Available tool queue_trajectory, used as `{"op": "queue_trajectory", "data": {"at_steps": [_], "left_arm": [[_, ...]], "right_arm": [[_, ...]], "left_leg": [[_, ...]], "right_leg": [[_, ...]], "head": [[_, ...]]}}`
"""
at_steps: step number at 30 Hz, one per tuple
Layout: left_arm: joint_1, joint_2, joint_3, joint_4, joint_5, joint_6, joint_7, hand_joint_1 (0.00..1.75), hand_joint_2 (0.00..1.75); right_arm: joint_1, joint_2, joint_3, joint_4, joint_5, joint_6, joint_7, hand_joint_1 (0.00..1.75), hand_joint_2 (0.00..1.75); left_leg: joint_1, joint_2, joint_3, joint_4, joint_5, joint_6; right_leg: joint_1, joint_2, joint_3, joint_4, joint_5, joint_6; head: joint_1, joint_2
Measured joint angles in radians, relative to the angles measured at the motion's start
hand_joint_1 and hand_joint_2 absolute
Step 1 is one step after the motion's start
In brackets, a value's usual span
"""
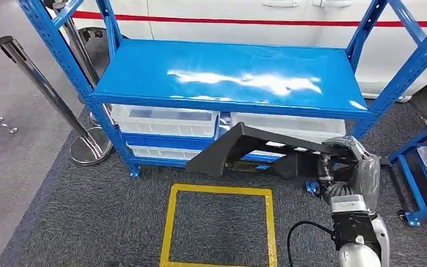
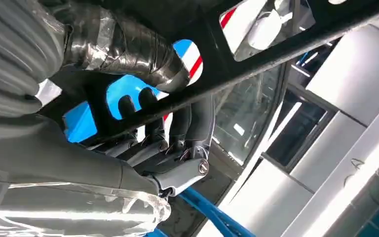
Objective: Take the parts from the cabinet and place them on the table.
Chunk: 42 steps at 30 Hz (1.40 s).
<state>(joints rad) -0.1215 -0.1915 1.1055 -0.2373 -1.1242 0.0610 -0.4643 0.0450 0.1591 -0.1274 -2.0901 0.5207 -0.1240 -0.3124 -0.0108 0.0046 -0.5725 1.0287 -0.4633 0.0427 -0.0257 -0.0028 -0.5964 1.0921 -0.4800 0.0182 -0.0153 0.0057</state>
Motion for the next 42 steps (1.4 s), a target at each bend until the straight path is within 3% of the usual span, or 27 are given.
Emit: {"op": "queue_trajectory", "data": {"at_steps": [1, 4, 6, 8, 10, 11, 13, 15, 16, 17, 19, 21, 22, 24, 25, 26, 27, 29, 31, 32, 33, 36, 37, 38, 40, 41, 42], "left_arm": [[-0.001, 0.000, 0.000, 0.000, 0.000, 0.000, 0.000, 0.00, 1.75], [-0.001, 0.000, 0.000, 0.000, 0.000, 0.000, 0.000, 0.00, 1.75], [-0.001, 0.001, 0.000, 0.000, 0.000, 0.000, 0.000, 0.00, 1.75], [-0.002, 0.001, 0.000, 0.000, 0.002, -0.004, 0.000, 0.00, 1.75], [-0.001, 0.000, 0.000, 0.000, 0.003, -0.006, 0.000, 0.00, 1.75], [0.001, 0.000, 0.000, 0.000, 0.003, -0.007, 0.000, 0.00, 1.75], [0.002, 0.000, 0.000, 0.000, 0.003, -0.008, 0.000, 0.00, 1.75], [0.000, 0.000, 0.000, 0.000, 0.003, -0.008, 0.000, 0.00, 1.75], [-0.003, 0.000, 0.000, 0.000, 0.003, -0.008, 0.000, 0.00, 1.75], [-0.004, 0.000, 0.000, 0.000, 0.003, -0.008, 0.000, 0.00, 1.75], [-0.002, 0.000, 0.000, 0.000, 0.003, -0.008, 0.000, 0.00, 1.75], [0.001, 0.001, 0.000, 0.000, 0.003, -0.008, 0.002, 0.00, 1.75], [0.000, 0.000, 0.000, 0.000, 0.003, -0.008, 0.002, 0.00, 1.75], [-0.005, 0.001, 0.000, 0.000, 0.003, -0.008, 0.003, 0.00, 1.75], [-0.005, 0.000, 0.000, 0.000, 0.003, -0.008, 0.004, 0.00, 1.75], [-0.005, 0.000, 0.000, 0.000, 0.004, -0.008, 0.005, 0.00, 1.75], [-0.004, 0.000, 0.000, 0.000, 0.004, -0.008, 0.005, 0.00, 1.75], [-0.004, 0.000, 0.000, 0.000, 0.004, -0.008, 0.006, 0.00, 1.75], [-0.003, 0.000, 0.000, 0.000, 0.004, -0.009, 0.006, 0.00, 1.75], [-0.003, 0.000, 0.000, 0.000, 0.004, -0.009, 0.005, 0.00, 1.75], [-0.002, 0.000, 0.000, 0.000, 0.003, -0.009, 0.006, 0.00, 1.75], [-0.001, 0.000, 0.000, 0.000, 0.003, -0.008, 0.006, 0.00, 1.75], [0.000, 0.000, 0.000, 0.000, 0.004, -0.008, 0.006, 0.00, 1.75], [0.001, 0.000, 0.000, 0.000, 0.003, -0.008, 0.006, 0.00, 1.75], [0.000, 0.000, 0.001, 0.000, 0.003, -0.008, 0.006, 0.00, 1.75], [0.000, 0.000, 0.001, 0.000, 0.003, -0.008, 0.006, 0.00, 1.75], [0.001, -0.001, 0.000, 0.000, 0.003, -0.008, 0.006, 0.00, 1.75]], "right_arm": [[-0.002, 0.000, 0.000, 0.000, 0.000, 0.000, 0.000, 1.75, 1.75], [0.000, 0.000, 0.000, -0.002, -0.001, 0.001, 0.000, 1.75, 1.75], [-0.001, 0.000, 0.000, -0.002, -0.001, 0.003, 0.000, 1.75, 1.75], [-0.005, 0.001, 0.000, -0.002, -0.001, 0.004, 0.000, 1.75, 1.75], [-0.005, 0.001, 0.000, -0.002, -0.001, 0.005, 0.000, 1.75, 1.75], [-0.005, 0.001, 0.000, -0.002, -0.001, 0.005, 0.000, 1.75, 1.75], [-0.006, 0.001, 0.000, -0.002, -0.001, 0.006, 0.000, 1.75, 1.75], [-0.010, 0.001, 0.000, -0.002, -0.001, 0.007, 0.000, 1.75, 1.75], [-0.011, 0.001, 0.000, -0.002, -0.001, 0.008, 0.000, 1.75, 1.75], [-0.012, 0.001, 0.000, -0.002, -0.001, 0.008, 0.000, 1.75, 1.75], [-0.012, 0.001, 0.000, -0.002, -0.001, 0.011, 0.000, 1.75, 1.75], [-0.012, 0.001, 0.000, -0.002, -0.001, 0.013, 0.000, 1.75, 1.75], [-0.013, 0.001, 0.000, -0.002, -0.001, 0.015, 0.000, 1.75, 1.75], [-0.016, 0.001, 0.000, -0.001, -0.001, 0.014, 0.000, 1.75, 1.75], [-0.017, 0.001, 0.000, -0.001, -0.001, 0.014, 0.000, 1.75, 1.75], [-0.017, 0.001, 0.000, 0.000, -0.001, 0.015, 0.000, 1.75, 1.75], [-0.017, 0.001, 0.000, 0.002, -0.001, 0.015, 0.000, 1.75, 1.75], [-0.018, 0.001, 0.000, 0.004, -0.001, 0.015, 0.003, 1.75, 1.75], [-0.021, 0.001, 0.000, 0.004, -0.001, 0.014, 0.003, 1.75, 1.75], [-0.024, 0.001, 0.000, 0.005, -0.001, 0.015, 0.003, 1.75, 1.75], [-0.021, 0.001, 0.000, 0.004, -0.001, 0.014, 0.002, 1.75, 1.75], [-0.023, 0.002, 0.000, 0.005, 0.000, 0.014, 0.004, 1.75, 1.75], [-0.025, 0.003, 0.000, 0.005, 0.000, 0.015, 0.004, 1.75, 1.75], [-0.025, 0.003, 0.000, 0.005, -0.001, 0.016, 0.004, 1.75, 1.75], [-0.025, 0.005, 0.000, 0.005, 0.000, 0.017, 0.004, 1.75, 1.75], [-0.025, 0.005, 0.000, 0.005, 0.000, 0.018, 0.004, 1.75, 1.75], [-0.025, 0.005, 0.000, 0.005, 0.000, 0.018, 0.004, 1.75, 1.75]], "left_leg": [[-0.005, 0.000, -0.011, 0.012, -0.005, -0.006], [-0.005, 0.000, -0.017, 0.020, -0.005, -0.017], [-0.002, -0.001, -0.023, 0.027, -0.011, -0.025], [0.004, -0.003, -0.054, 0.109, -0.076, -0.040], [0.013, -0.003, -0.113, 0.250, -0.145, -0.050], [0.017, -0.003, -0.127, 0.288, -0.154, -0.053], [0.020, -0.003, -0.096, 0.239, -0.110, -0.052], [0.019, -0.003, -0.004, 0.076, -0.032, -0.043], [0.017, -0.004, 0.023, 0.011, -0.035, -0.039], [0.008, -0.004, 0.030, 0.004, -0.028, -0.036], [0.001, -0.006, 0.022, 0.004, -0.022, -0.028], [-0.004, -0.006, 0.021, -0.018, -0.002, -0.012], [0.004, 0.000, 0.025, -0.034, 0.014, -0.007], [0.002, 0.001, 0.008, -0.039, 0.027, 0.008], [0.001, 0.002, -0.002, -0.037, 0.032, 0.008], [0.000, 0.002, -0.014, -0.035, 0.038, 0.009], [0.000, 0.002, -0.024, -0.032, 0.044, 0.009], [0.002, 0.002, -0.049, -0.021, 0.054, 0.004], [0.005, 0.002, -0.072, 0.003, 0.059, -0.003], [0.001, 0.002, -0.087, 0.014, 0.060, -0.009], [0.000, 0.000, -0.085, 0.022, 0.062, -0.013], [0.001, -0.001, -0.090, 0.023, 0.078, -0.032], [0.007, -0.003, -0.095, 0.032, 0.066, -0.037], [0.007, -0.005, -0.109, 0.061, 0.019, -0.044], [0.014, -0.004, -0.145, 0.186, -0.086, -0.054], [0.016, -0.004, -0.161, 0.252, -0.119, -0.057], [0.017, -0.004, -0.165, 0.293, -0.126, -0.057]], "right_leg": [[0.004, 0.000, 0.001, -0.007, -0.024, -0.005], [0.010, 0.006, -0.008, -0.008, -0.014, -0.019], [0.002, 0.003, -0.006, -0.017, -0.005, -0.032], [0.003, 0.001, -0.009, -0.019, -0.001, -0.039], [0.006, 0.000, -0.012, -0.019, 0.001, -0.042], [0.006, 0.000, -0.014, -0.019, 0.002, -0.043], [0.007, 0.000, -0.014, -0.019, 0.003, -0.042], [0.007, 0.001, -0.013, -0.019, 0.008, -0.038], [0.005, 0.001, -0.014, -0.020, 0.011, -0.034], [0.007, 0.002, -0.016, -0.021, 0.015, -0.027], [-0.002, 0.000, -0.021, -0.025, 0.023, -0.015], [-0.006, 0.001, -0.021, -0.035, 0.034, 0.003], [-0.006, 0.000, -0.024, -0.026, 0.017, 0.002], [0.000, 0.003, -0.055, 0.062, -0.077, -0.001], [0.001, 0.003, -0.079, 0.136, -0.125, -0.001], [0.002, 0.003, -0.099, 0.205, -0.159, 0.001], [0.002, 0.003, -0.100, 0.231, -0.163, 0.003], [0.000, 0.002, -0.041, 0.163, -0.113, 0.005], [-0.003, 0.000, 0.068, 0.003, -0.063, 0.007], [0.001, 0.000, 0.083, -0.027, -0.090, 0.000], [0.007, 0.005, 0.068, -0.013, -0.066, -0.006], [0.008, 0.007, 0.062, -0.021, -0.060, -0.026], [0.004, 0.001, 0.053, -0.025, -0.050, -0.039], [0.004, 0.002, 0.045, -0.025, -0.041, -0.042], [0.006, 0.001, 0.023, -0.025, -0.025, -0.050], [0.009, 0.000, 0.012, -0.025, -0.018, -0.050], [0.011, -0.001, 0.001, -0.025, -0.010, -0.050]], "head": [[0.000, 0.000], [-0.001, 0.000], [-0.001, 0.000], [-0.001, 0.000], [-0.001, 0.000], [-0.001, 0.000], [-0.001, 0.000], [-0.001, 0.000], [-0.001, 0.000], [-0.001, 0.000], [-0.001, 0.000], [-0.001, 0.000], [-0.001, 0.000], [0.000, 0.000], [0.000, 0.000], [0.000, 0.000], [0.000, 0.000], [0.000, 0.000], [0.000, 0.000], [0.000, 0.000], [-0.001, 0.000], [0.000, 0.000], [0.000, 0.000], [-0.003, 0.000], [-0.002, 0.000], [-0.002, 0.000], [-0.002, 0.000]]}}
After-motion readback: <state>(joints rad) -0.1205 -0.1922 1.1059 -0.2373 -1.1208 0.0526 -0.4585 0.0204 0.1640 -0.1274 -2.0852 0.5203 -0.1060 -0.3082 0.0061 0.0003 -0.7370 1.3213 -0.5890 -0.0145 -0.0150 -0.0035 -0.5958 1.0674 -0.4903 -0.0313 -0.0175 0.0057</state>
